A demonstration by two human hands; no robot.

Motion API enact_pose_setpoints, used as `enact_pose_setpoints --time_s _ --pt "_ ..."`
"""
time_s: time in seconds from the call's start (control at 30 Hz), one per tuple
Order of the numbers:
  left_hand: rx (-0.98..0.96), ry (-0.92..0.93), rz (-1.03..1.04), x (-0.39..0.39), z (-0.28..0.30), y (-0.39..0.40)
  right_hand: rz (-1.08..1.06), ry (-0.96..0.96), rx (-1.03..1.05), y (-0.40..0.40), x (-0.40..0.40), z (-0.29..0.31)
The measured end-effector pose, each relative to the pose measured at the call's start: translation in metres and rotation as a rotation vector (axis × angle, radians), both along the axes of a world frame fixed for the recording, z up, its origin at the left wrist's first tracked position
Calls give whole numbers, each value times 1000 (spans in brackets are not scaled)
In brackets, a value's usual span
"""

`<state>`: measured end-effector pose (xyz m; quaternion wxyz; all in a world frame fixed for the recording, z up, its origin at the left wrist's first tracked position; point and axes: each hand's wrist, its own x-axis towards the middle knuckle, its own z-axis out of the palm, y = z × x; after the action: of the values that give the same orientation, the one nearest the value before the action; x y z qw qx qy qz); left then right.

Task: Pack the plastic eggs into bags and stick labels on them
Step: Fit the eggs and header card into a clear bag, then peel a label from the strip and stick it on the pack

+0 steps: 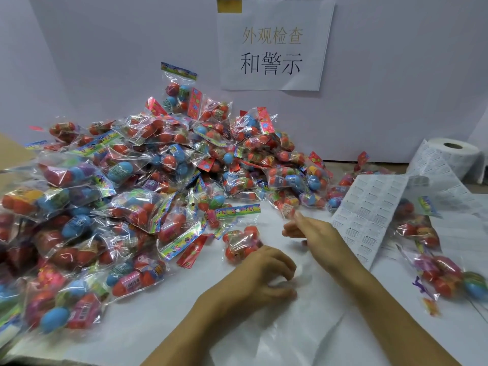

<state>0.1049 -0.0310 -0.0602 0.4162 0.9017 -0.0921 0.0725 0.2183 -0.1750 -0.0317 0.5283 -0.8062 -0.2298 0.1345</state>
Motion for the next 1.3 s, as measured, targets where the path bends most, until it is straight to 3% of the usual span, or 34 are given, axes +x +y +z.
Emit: enact_pose_setpoints --time_s 0.13,0.23,0.3,0.5,0.6,0.8,1.13,1.3 --pt "-392 139 55 -6 4 7 93 -211 -163 -6 -5 2" --pt "-598 168 12 -10 8 16 94 -296 -83 -8 -3 3" --pt "-706 234 -31 -9 11 18 106 -247 -9 -7 -3 3" --pt "-630 336 89 5 18 14 193 -167 129 0 -13 -2" --pt "-564 372 -16 -2 12 14 200 -182 181 4 -19 -3" --pt "-711 278 167 -1 8 15 -11 -241 391 -5 -6 9" --pt "-779 196 232 5 5 15 166 -418 93 -8 -7 3" --pt "-829 121 167 6 3 13 177 -414 62 -6 -9 4"
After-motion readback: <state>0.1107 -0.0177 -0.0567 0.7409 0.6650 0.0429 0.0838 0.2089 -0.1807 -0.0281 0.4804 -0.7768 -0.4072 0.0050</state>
